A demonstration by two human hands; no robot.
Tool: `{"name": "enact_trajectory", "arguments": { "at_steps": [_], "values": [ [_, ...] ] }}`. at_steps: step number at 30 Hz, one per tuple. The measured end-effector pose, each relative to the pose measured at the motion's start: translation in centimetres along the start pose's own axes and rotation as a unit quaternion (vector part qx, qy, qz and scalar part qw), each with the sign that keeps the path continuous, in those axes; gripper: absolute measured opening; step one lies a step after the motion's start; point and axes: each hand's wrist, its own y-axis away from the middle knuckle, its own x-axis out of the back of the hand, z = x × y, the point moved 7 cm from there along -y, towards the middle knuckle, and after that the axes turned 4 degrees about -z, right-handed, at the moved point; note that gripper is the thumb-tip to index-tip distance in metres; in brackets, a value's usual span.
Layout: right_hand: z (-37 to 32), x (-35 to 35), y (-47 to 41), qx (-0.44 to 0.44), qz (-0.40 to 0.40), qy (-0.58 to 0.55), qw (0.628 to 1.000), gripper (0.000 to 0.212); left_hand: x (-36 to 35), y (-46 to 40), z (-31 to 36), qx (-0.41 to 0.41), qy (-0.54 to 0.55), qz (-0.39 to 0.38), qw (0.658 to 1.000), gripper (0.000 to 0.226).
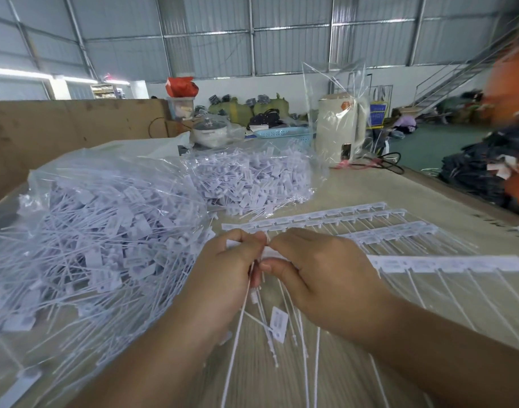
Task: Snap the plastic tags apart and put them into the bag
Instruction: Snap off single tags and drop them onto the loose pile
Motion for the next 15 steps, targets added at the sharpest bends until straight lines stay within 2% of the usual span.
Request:
{"name": "enact_trajectory", "arguments": {
  "at_steps": [5, 11, 15],
  "values": [
    [-0.8, -0.5, -1.1, 0.050, -0.010, 0.055, 0.997, 0.025, 1.2, -0.5, -0.6, 0.061, 0.023, -0.034, 0.997, 0.027],
    [-0.8, -1.0, -0.5, 0.055, 0.027, 0.077, 0.995, 0.012, 0.8, -0.1, -1.5, 0.124, 0.060, -0.055, 0.989, 0.026],
    [-1.0, -0.9, -0.3, 0.081, 0.026, 0.107, 0.991, 0.017, 0.2, 0.4, -1.6, 0.167, 0.112, -0.078, 0.976, 0.023]
  ]
}}
